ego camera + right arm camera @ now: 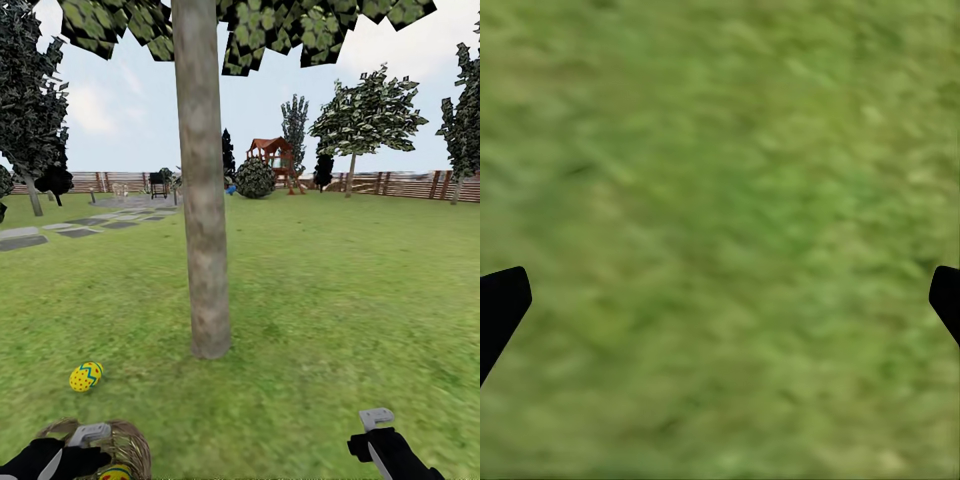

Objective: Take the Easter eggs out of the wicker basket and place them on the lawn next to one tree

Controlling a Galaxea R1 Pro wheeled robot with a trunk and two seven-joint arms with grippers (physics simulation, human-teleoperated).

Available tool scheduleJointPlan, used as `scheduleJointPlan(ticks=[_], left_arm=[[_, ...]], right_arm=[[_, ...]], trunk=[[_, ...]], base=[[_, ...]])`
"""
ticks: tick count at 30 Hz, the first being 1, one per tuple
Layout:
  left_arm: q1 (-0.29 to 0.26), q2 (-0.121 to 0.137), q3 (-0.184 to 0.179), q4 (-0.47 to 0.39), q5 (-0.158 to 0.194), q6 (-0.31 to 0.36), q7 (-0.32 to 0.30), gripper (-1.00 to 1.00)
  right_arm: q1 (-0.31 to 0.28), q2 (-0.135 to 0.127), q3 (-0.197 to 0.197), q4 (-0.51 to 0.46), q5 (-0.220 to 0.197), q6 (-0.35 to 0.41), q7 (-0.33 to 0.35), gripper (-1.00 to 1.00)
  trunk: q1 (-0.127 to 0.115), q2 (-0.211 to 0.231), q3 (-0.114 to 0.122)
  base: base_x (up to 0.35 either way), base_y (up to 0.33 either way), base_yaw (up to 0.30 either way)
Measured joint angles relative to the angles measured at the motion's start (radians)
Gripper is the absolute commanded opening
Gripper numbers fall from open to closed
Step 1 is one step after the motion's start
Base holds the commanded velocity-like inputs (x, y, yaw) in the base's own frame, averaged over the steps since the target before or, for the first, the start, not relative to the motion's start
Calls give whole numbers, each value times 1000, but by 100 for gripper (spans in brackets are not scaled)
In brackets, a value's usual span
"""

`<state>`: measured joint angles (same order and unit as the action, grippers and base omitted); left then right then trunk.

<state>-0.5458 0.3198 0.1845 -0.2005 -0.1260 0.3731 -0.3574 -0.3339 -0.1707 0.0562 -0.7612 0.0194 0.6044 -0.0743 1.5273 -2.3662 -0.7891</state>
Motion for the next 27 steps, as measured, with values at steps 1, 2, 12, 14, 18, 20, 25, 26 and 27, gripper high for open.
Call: scheduleJointPlan(ticks=[1,2,12,14,18,20,25,26,27], left_arm=[[0,0,0,0,0,0,0,100],[0,0,0,0,0,0,0,100],[0,-15,-1,0,-2,0,-1,100],[0,-21,-1,0,-3,0,1,100],[0,-28,-2,0,-2,-1,1,100],[0,-29,-1,0,-2,-1,1,100],[0,-28,-1,0,-1,-1,1,100],[0,-27,-1,0,-1,-1,1,100],[0,-26,-1,0,-1,0,1,100]], right_arm=[[0,0,0,0,0,0,0,100],[0,0,0,0,0,0,0,100],[0,0,0,0,-1,0,0,100],[0,0,0,0,-1,1,0,100],[0,0,0,0,-1,0,0,100],[0,0,0,0,-1,0,0,100],[0,0,0,0,0,0,0,100],[0,0,0,0,0,0,0,100],[0,1,0,0,0,0,0,100]], trunk=[[4,-7,-3],[8,-14,-6],[46,-84,-38],[54,-98,-44],[69,-126,-56],[73,-133,-63],[76,-135,-83],[76,-135,-87],[77,-135,-90]], base=[[0,0,0],[0,0,0],[-50,-61,0],[-110,-233,0],[-30,-90,0],[-7,-20,0],[-1,-4,0],[0,0,0],[0,0,0]])
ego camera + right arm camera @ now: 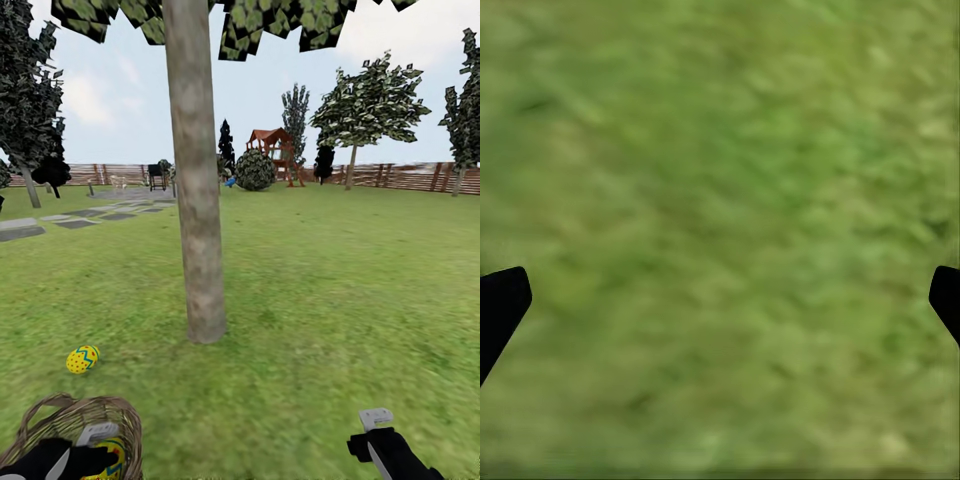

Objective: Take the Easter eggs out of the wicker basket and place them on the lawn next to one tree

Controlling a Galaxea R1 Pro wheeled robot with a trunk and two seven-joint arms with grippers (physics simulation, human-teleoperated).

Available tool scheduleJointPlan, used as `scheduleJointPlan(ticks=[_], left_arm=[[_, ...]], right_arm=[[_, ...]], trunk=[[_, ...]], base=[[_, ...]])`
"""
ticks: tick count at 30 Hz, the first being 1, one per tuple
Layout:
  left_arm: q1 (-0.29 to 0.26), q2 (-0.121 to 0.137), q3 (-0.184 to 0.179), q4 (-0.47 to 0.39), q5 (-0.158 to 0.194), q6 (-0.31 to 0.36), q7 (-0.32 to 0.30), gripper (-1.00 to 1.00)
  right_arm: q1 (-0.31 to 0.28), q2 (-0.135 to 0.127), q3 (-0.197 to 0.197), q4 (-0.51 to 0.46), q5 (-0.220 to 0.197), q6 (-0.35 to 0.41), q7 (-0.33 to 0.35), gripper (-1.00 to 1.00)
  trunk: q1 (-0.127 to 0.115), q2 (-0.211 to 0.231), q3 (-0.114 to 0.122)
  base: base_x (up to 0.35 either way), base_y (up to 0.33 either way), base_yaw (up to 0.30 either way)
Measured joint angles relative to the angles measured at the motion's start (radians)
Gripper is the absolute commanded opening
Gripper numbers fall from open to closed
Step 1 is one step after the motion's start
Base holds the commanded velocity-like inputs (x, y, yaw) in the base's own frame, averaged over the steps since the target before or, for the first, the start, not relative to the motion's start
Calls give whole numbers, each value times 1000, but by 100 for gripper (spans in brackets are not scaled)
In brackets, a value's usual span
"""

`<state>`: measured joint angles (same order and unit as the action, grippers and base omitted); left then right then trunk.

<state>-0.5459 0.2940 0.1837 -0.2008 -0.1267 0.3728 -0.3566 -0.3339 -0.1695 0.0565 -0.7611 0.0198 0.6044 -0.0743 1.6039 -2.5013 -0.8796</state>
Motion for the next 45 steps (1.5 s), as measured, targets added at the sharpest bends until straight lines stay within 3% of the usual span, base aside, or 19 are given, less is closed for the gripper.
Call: scheduleJointPlan(ticks=[15,27,45], left_arm=[[0,11,3,-7,1,-1,2,100],[0,5,4,-7,4,-1,0,100],[0,5,3,-6,4,-7,1,100]], right_arm=[[0,3,2,2,5,0,0,100],[0,2,1,2,5,-1,0,100],[0,4,3,18,7,-5,-2,100]], trunk=[[0,0,-4],[6,-3,-50],[6,-3,-50]], base=[[0,0,0],[0,0,0],[69,9,0]])
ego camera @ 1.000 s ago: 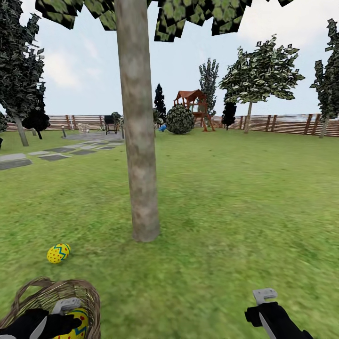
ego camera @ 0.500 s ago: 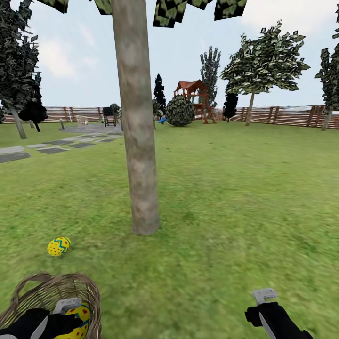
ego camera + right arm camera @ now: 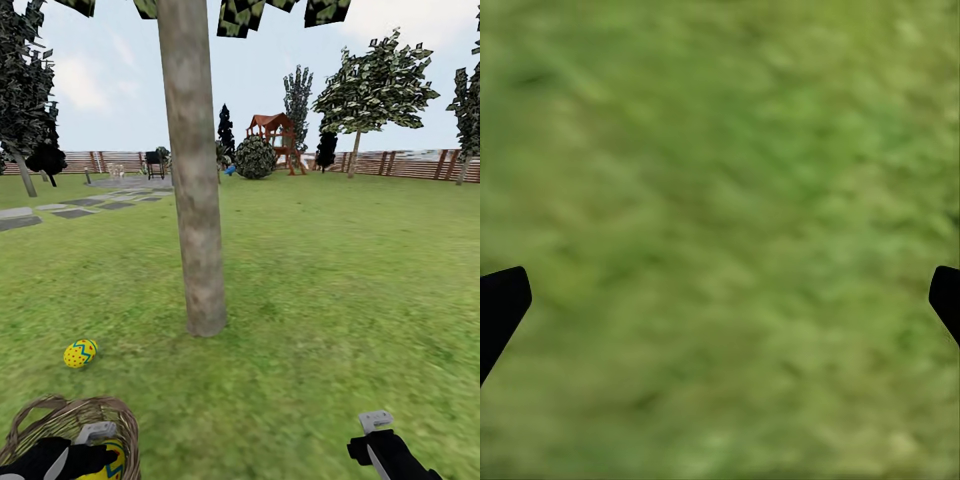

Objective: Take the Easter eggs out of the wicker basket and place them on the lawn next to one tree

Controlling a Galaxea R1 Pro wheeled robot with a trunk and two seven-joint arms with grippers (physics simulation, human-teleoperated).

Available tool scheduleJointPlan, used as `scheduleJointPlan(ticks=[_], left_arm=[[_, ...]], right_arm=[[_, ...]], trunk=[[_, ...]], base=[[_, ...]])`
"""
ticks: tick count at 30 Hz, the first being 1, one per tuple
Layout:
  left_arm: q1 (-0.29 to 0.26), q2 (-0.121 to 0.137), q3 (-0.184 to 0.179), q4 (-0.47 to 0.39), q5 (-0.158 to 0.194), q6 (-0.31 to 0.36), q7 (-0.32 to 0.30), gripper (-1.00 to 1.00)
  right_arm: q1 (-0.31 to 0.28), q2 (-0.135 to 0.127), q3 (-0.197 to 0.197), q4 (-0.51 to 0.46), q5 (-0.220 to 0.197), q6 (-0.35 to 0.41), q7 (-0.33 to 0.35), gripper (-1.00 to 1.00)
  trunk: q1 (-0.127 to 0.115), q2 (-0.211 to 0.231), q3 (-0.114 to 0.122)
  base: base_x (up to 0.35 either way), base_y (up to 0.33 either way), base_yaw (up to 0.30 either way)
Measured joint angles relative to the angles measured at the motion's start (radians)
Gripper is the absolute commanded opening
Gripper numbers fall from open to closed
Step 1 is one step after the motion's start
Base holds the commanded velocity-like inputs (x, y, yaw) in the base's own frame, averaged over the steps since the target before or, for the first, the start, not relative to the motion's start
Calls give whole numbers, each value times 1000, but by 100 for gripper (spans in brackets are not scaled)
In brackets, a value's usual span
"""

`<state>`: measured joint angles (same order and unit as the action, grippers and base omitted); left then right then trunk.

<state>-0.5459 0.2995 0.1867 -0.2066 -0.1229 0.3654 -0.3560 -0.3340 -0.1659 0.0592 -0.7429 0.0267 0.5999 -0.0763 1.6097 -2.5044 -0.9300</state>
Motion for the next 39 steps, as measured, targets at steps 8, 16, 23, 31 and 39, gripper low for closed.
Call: scheduleJointPlan(ticks=[8,16,23,31,39], left_arm=[[0,-3,-1,0,-1,2,3,100],[0,-3,-1,4,1,-4,2,-100],[0,-4,2,4,4,-2,5,-100],[0,-7,1,4,-2,-2,6,-100],[0,-9,-2,4,-3,-1,6,-100]], right_arm=[[0,0,-1,0,1,0,0,100],[0,0,-1,0,1,0,0,100],[0,-1,-2,0,0,0,0,100],[0,-2,-2,-1,1,0,0,100],[0,-1,-2,0,1,0,0,100]], trunk=[[2,-1,-15],[2,-1,-19],[2,-1,-19],[2,-1,-19],[2,-1,-19]], base=[[0,0,0],[0,0,0],[0,0,0],[0,0,0],[0,0,0]])
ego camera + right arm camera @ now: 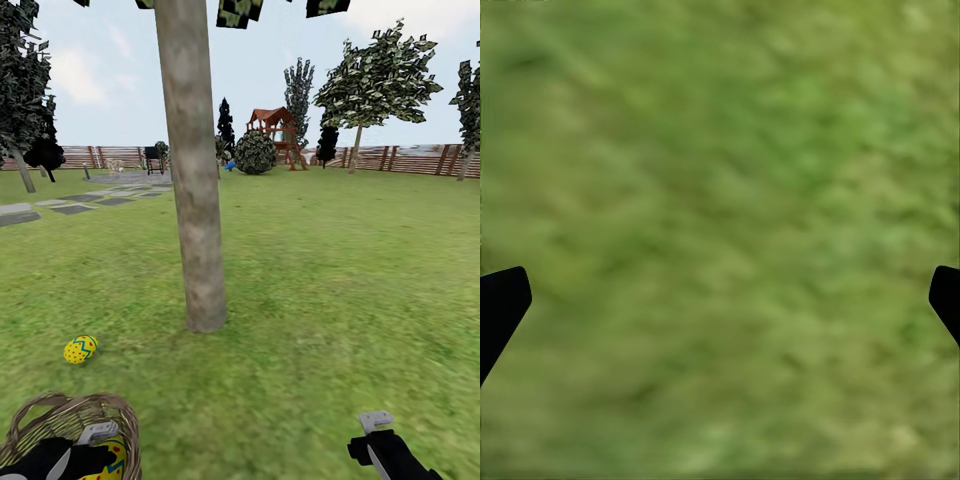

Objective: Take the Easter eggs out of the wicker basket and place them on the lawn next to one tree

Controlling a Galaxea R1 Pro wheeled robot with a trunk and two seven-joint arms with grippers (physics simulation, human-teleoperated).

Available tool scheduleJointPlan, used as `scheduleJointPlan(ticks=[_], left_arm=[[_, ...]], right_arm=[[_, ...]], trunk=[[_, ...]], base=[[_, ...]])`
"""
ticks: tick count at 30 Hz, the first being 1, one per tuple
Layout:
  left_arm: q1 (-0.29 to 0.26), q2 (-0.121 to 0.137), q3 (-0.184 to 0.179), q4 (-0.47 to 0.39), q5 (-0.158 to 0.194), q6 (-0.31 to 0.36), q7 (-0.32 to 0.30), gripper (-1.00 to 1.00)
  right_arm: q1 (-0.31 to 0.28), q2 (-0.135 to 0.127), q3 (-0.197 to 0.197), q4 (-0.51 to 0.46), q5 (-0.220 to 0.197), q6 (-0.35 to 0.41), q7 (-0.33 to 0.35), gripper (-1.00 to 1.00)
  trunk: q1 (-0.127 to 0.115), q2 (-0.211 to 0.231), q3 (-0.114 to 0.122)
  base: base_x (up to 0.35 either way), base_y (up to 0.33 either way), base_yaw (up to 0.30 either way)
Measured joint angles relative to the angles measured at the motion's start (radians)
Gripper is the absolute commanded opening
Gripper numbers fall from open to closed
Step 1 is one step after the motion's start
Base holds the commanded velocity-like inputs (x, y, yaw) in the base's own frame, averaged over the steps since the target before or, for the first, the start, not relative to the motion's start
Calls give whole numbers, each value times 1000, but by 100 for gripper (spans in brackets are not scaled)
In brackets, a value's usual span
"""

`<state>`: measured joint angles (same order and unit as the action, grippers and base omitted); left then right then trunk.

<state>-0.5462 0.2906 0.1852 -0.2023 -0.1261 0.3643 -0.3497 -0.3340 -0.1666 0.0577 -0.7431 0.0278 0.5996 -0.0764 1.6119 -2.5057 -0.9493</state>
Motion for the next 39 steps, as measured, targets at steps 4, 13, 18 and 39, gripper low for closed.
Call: scheduleJointPlan(ticks=[4,13,18,39], left_arm=[[0,-3,0,1,0,0,0,-100],[0,-14,2,2,3,7,1,-100],[0,-13,2,2,3,8,-2,-100],[0,-14,3,2,5,8,-4,-100]], right_arm=[[0,1,0,0,0,0,0,100],[0,2,2,2,0,0,0,100],[0,2,2,2,0,-1,0,100],[0,2,3,27,2,-3,-2,100]], trunk=[[0,0,0],[-3,2,27],[-5,3,46],[-38,55,122]], base=[[0,0,0],[-27,21,0],[-234,206,0],[-130,115,0]])
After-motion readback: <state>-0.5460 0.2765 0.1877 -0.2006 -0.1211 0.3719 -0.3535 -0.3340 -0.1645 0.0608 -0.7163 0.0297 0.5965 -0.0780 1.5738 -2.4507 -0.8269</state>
